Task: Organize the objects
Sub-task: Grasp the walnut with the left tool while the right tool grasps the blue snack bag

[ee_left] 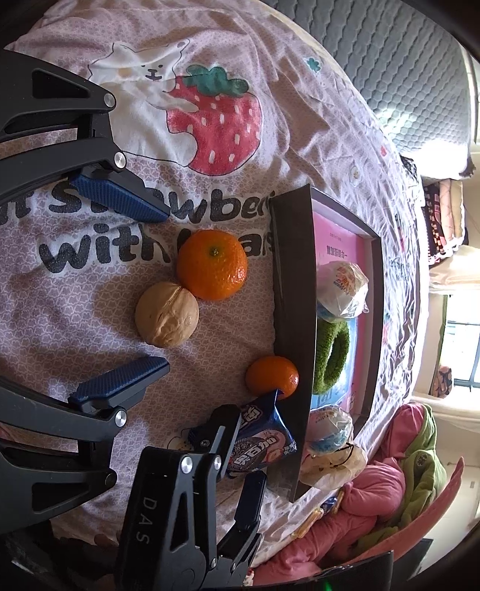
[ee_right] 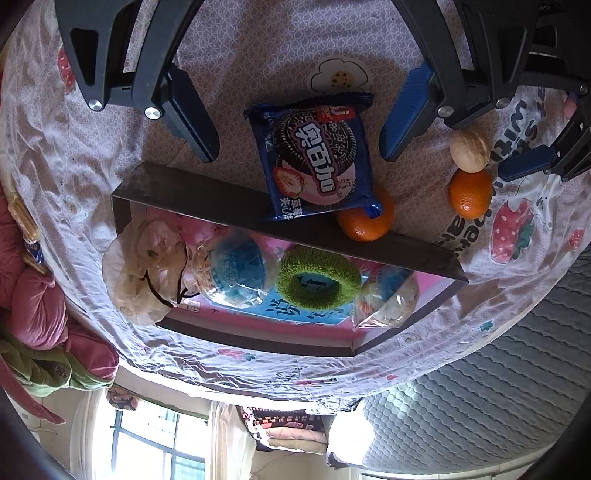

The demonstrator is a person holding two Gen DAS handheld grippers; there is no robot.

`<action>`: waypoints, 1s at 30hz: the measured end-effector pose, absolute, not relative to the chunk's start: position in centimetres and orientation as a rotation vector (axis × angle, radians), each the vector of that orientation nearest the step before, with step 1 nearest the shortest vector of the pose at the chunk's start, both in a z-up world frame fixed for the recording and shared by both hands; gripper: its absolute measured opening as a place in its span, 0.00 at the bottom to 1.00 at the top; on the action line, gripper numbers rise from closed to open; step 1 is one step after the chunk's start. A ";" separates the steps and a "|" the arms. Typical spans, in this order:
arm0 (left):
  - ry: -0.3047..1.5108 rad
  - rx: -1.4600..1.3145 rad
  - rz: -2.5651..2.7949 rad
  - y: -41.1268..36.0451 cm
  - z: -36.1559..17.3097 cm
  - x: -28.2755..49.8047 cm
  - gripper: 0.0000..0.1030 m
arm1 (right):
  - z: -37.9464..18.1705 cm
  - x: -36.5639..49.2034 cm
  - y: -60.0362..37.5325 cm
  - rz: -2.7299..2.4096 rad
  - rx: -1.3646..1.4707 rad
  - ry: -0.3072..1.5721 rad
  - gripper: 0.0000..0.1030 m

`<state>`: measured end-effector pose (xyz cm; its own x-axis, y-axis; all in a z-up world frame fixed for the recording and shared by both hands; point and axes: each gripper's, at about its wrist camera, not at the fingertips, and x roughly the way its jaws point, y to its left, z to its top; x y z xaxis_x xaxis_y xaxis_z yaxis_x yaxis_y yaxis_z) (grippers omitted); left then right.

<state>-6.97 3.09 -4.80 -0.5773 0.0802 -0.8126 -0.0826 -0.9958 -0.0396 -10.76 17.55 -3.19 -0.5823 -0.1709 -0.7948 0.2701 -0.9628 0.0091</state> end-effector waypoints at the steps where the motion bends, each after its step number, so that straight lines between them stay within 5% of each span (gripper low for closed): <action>1: 0.000 -1.394 2.713 3.1 -4.8 -7.0 0.74 | -3.2 -10.9 17.6 -2.583 1.292 0.149 0.85; 9: -0.006 -1.395 2.722 3.6 -5.0 -7.3 0.72 | -3.7 -11.7 17.8 -2.573 1.352 0.149 0.80; 16: -0.019 -1.399 2.716 3.7 -4.9 -7.4 0.55 | -3.9 -11.6 17.2 -2.562 1.357 0.206 0.61; 25: -0.034 -1.399 2.691 4.1 -4.8 -7.3 0.34 | -4.0 -11.2 16.8 -2.549 1.335 0.262 0.55; 30: -0.060 -1.394 2.680 4.0 -4.7 -7.4 0.34 | -4.0 -11.0 16.9 -2.553 1.307 0.263 0.52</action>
<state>-7.38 3.97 -4.71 -0.5684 0.1247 -0.8132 -0.0885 -0.9920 -0.0903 -10.99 16.86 -3.95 -0.5614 -0.1473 -0.8143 0.3105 -0.9496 -0.0423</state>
